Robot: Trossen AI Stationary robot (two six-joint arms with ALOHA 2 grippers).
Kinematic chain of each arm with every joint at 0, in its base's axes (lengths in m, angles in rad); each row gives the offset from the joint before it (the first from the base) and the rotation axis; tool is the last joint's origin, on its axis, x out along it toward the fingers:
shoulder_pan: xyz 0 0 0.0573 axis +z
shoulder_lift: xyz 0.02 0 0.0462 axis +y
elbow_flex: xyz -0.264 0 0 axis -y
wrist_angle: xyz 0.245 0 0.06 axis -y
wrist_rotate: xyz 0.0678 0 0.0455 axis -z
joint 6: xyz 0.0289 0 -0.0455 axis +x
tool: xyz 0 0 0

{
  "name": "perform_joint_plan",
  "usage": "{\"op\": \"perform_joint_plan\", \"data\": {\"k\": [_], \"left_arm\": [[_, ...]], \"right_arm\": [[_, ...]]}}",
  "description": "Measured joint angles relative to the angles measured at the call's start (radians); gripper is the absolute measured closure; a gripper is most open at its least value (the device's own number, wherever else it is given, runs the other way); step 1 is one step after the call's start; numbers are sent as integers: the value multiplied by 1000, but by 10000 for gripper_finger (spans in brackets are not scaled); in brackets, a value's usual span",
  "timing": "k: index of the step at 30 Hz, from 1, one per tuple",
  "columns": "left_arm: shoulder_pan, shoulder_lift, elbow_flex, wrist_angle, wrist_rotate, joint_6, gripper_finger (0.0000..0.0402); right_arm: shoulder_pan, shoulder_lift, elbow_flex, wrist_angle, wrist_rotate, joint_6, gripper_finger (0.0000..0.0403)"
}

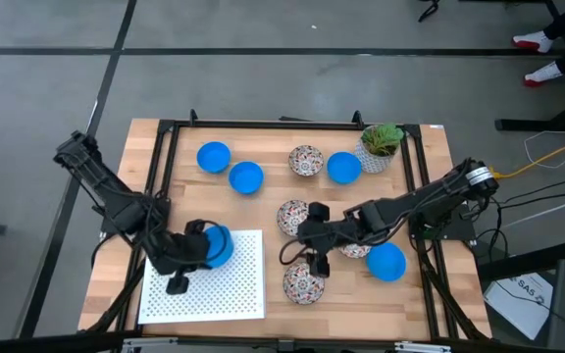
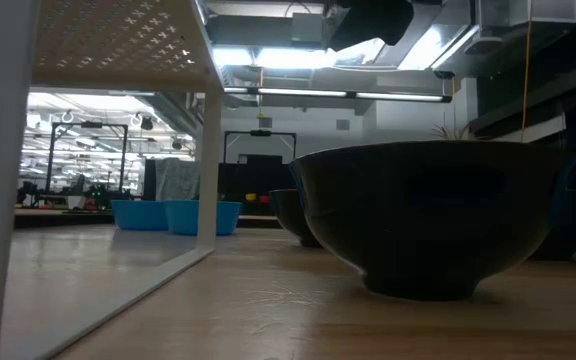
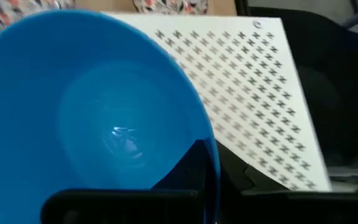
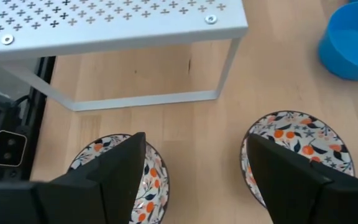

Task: Pick & Place Mini bowls
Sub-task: Put the blue bowl on the shelf

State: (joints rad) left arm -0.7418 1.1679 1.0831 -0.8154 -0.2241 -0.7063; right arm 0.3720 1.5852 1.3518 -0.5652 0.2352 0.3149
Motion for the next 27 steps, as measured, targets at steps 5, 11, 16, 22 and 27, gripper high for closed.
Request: {"op": "perform_joint_plan", "data": {"k": [5,11,16,22,27], "left_arm": [[-80,-1,2,-41,6,-168,398],[-160,-2,3,-126,7,-404,398],[-197,-2,2,-147,47,-582,398],[-232,-1,0,-158,101,-733,397],[-254,0,-1,-148,134,-844,384]], "right_arm": [[7,18,0,7,0,-2,126],[7,55,0,22,5,-8,126],[7,79,0,22,4,-8,126],[7,96,0,25,0,-8,126],[7,98,0,22,-4,-7,126]]}}
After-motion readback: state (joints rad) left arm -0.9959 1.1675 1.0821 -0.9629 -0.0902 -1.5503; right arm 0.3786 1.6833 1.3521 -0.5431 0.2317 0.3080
